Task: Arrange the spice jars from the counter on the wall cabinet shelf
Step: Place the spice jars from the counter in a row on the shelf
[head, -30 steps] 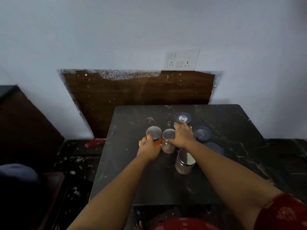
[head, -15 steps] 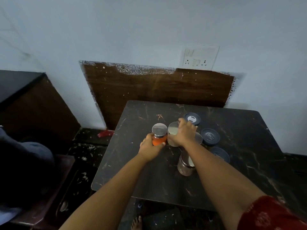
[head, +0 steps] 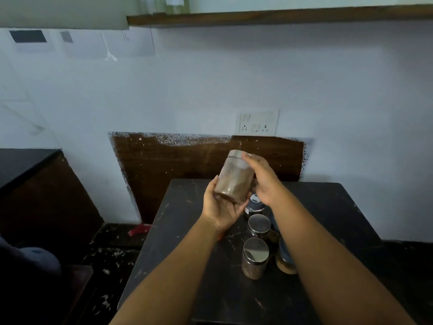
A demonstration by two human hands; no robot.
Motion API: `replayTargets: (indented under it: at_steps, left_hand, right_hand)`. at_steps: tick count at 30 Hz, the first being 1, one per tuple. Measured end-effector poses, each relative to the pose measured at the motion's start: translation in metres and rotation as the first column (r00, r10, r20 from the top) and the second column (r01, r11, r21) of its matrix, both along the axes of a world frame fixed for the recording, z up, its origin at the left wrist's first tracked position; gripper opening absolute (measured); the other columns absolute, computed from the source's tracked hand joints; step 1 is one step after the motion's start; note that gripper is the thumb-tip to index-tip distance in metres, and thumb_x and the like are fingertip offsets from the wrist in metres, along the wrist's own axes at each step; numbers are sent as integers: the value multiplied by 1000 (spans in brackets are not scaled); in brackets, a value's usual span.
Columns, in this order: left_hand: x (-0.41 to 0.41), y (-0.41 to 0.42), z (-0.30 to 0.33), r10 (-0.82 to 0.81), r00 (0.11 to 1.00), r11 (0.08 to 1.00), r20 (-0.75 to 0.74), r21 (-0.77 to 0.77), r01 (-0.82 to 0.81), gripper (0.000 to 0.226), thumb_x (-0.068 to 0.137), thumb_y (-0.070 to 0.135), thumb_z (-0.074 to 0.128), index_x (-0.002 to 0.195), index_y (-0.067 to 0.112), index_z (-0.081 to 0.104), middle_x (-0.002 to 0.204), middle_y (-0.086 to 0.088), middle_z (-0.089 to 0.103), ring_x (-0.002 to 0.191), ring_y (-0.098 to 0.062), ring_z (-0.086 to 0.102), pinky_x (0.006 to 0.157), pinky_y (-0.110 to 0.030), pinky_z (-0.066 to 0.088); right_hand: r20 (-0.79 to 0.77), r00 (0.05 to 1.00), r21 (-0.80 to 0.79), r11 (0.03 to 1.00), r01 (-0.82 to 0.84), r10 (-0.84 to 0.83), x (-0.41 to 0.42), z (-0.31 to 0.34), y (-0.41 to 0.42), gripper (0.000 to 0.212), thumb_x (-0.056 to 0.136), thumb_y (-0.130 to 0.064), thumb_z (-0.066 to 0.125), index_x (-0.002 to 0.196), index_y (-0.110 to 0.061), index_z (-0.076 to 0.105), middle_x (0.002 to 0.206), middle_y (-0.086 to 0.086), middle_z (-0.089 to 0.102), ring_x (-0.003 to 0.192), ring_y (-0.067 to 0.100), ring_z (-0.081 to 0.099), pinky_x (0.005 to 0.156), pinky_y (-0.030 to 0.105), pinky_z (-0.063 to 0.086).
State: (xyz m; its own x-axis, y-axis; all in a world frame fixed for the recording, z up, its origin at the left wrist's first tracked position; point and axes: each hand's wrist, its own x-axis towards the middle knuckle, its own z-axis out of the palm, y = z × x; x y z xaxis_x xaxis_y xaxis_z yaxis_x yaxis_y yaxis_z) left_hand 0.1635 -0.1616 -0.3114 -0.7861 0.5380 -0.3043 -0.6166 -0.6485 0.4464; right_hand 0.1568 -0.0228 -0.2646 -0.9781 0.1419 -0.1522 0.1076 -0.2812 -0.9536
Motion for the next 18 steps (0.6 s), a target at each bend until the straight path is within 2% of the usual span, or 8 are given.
replayTargets:
  at_steps: [3, 5, 7, 9, 13, 18]
  left_hand:
    - [5, 15, 7, 79, 968, 969, -237, -210, -130, 58, 89, 44, 58, 133, 7, 56, 127, -18, 63, 109, -26, 62, 87, -35, 51]
    - [7, 20, 7, 106, 934, 947, -341, -252, -199, 52, 94, 48, 50, 125, 9, 62, 118, -15, 67, 107, -26, 63, 92, -39, 49]
    - [8, 21, 8, 159, 934, 938, -321, -244, -244, 52, 94, 52, 48, 120, 10, 64, 120, -15, 67, 112, -28, 62, 100, -43, 45]
    - [7, 24, 10, 148, 937, 937, -316, -258, -235, 50, 96, 46, 49, 125, 7, 61, 127, -18, 62, 118, -30, 59, 104, -44, 44]
    - [7, 29, 19, 58, 950, 908, -308, -380, -178, 43, 99, 40, 46, 125, 10, 61, 119, -16, 68, 109, -27, 64, 85, -37, 54]
    - [5, 24, 21, 84, 952, 926, -294, -330, -183, 40, 100, 40, 44, 119, 12, 64, 111, -13, 70, 97, -23, 67, 72, -33, 55]
  right_hand:
    - [75, 995, -149, 986, 75, -64, 4, -12, 4, 64, 80, -53, 70, 131, -20, 49, 122, 13, 62, 109, 31, 63, 92, 50, 53]
    - [131, 989, -222, 971, 91, -62, 6, -14, 9, 65, 81, -65, 61, 125, -18, 55, 115, 16, 68, 105, 34, 66, 92, 55, 51]
    - [145, 988, -316, 943, 105, -62, 11, -13, 15, 67, 83, -73, 48, 120, -19, 61, 113, 17, 70, 103, 35, 67, 90, 56, 51]
    - [145, 988, -365, 925, 101, -50, 13, -13, 18, 68, 84, -75, 42, 118, -20, 63, 112, 18, 70, 105, 37, 67, 92, 58, 49]
    - [137, 990, -380, 921, 81, -31, 13, -13, 14, 64, 90, -69, 38, 122, -20, 65, 112, 17, 71, 107, 36, 67, 97, 58, 48]
    - [114, 993, -387, 921, 50, -6, 14, -5, 13, 57, 98, -57, 34, 125, -16, 64, 115, 16, 70, 110, 34, 65, 98, 54, 48]
